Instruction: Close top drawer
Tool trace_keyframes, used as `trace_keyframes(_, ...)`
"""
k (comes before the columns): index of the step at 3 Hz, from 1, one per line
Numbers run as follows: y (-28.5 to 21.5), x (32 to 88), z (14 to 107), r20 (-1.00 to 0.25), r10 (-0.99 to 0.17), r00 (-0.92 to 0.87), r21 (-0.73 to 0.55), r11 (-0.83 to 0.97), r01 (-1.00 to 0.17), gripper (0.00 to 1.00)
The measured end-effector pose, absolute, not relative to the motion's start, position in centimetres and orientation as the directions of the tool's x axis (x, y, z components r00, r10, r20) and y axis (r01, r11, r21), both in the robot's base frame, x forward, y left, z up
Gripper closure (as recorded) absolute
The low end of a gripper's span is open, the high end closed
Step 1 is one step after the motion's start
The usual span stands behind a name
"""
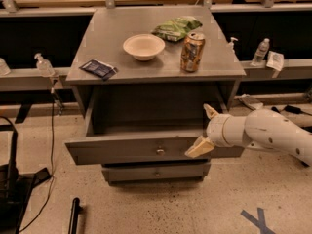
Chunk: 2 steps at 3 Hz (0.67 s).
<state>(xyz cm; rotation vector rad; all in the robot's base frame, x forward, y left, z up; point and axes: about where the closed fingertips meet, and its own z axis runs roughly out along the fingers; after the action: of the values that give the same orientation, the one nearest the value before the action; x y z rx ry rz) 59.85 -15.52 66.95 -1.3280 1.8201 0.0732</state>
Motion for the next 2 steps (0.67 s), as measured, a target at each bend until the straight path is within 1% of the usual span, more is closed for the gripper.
trace_keyframes(1,-15.5,59.9,66.9,-0.657,-0.751,-0.065,-0.414,0.432,-0.801,0.00)
trace_keyframes(2,-15.8,62.2,67.4,-0.680,-0.730,-0.065,-0.412,0.454,-0.790,0.00)
